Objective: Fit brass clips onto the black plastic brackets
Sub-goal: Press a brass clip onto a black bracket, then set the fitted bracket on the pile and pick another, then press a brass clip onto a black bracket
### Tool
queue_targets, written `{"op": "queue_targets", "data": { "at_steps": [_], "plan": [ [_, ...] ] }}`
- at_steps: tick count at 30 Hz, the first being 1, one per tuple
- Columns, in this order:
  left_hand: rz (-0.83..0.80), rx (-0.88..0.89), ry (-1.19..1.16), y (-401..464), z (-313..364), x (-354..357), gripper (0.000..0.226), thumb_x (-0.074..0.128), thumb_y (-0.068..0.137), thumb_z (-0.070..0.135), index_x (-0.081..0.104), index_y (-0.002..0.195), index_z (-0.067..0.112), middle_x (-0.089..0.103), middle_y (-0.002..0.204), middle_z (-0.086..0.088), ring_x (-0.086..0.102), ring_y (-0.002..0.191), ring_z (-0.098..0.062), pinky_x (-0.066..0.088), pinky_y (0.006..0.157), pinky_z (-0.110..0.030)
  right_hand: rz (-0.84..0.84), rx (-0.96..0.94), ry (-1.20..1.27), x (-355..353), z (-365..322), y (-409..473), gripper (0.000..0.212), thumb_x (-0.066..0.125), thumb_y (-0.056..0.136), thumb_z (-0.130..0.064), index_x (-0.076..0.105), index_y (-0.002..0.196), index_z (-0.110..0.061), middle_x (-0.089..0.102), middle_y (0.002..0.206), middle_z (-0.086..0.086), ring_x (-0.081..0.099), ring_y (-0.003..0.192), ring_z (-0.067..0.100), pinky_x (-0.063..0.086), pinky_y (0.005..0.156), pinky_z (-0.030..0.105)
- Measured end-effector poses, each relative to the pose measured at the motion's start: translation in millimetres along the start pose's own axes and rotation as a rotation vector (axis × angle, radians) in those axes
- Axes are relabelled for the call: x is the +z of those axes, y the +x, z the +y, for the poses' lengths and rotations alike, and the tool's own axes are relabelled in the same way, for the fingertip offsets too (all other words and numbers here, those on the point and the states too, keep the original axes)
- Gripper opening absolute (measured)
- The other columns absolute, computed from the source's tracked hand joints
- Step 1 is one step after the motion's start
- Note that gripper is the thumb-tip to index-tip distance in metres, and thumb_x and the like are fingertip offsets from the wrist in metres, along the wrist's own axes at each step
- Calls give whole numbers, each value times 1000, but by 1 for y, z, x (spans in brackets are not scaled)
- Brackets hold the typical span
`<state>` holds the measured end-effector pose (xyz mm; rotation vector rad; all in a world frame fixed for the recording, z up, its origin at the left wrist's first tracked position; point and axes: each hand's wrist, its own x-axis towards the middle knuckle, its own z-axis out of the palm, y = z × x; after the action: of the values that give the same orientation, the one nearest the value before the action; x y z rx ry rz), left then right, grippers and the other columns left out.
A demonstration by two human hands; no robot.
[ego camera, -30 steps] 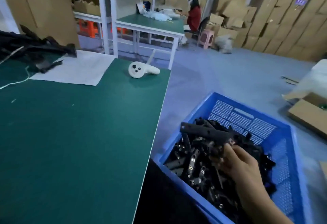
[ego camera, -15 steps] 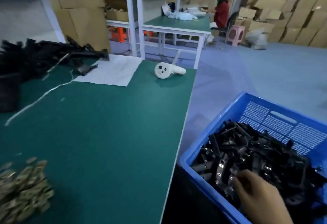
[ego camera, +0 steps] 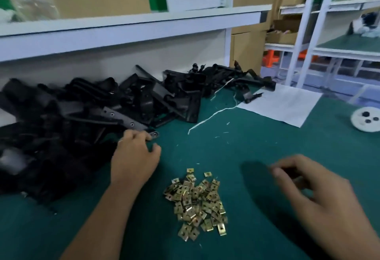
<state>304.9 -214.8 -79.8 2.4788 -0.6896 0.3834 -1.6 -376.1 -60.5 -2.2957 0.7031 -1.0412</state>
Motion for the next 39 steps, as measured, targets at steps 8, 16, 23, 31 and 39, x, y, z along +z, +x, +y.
{"op": "queue_targets", "data": {
  "at_steps": [8, 16, 23, 31, 39],
  "plan": [
    [111, -80, 81, 12, -12, -5, 36, 59, 95, 25, 69, 129, 17, 67, 123, -10, 57, 116, -33, 50, 96, -47, -265, -52, -46, 110, 7, 97, 7, 62, 97, -31, 63, 90, -32, 69, 92, -15, 64, 86, 11, 55, 80, 43],
    [52, 295, -91, 14, -10, 7, 38, 55, 100, 19, 65, 133, 33, 60, 118, 15, 51, 115, -14, 45, 103, -41, -634, -127, 277, 118, 1, 109, 18, 65, 102, -28, 77, 97, -41, 74, 93, -14, 67, 93, 7, 47, 80, 24],
    [-225, 291, 94, 14, -10, 23, 46, 36, 108, 43, 39, 154, 46, 43, 146, 21, 36, 142, -13, 4, 127, -59, -762, -262, 235, 126, -11, 94, 16, 76, 93, -34, 77, 108, -40, 60, 94, -13, 62, 96, 10, 50, 86, 28],
    [-95, 75, 122, 14, -1, 20, 48, 62, 85, 51, 60, 132, 39, 58, 120, 4, 55, 117, -22, 33, 106, -48, -794, -198, 215, 123, -12, 97, 13, 83, 87, -26, 72, 88, -33, 59, 95, -14, 58, 93, 8, 47, 83, 22],
    [-163, 173, -165, 7, -3, 9, 45, 74, 78, 40, 62, 121, 43, 48, 109, 22, 56, 95, 7, 43, 82, -21, -409, 118, 645, 125, -3, 107, 10, 65, 101, -7, 58, 94, -5, 70, 77, 4, 62, 68, 13, 53, 63, 27]
  ]
}}
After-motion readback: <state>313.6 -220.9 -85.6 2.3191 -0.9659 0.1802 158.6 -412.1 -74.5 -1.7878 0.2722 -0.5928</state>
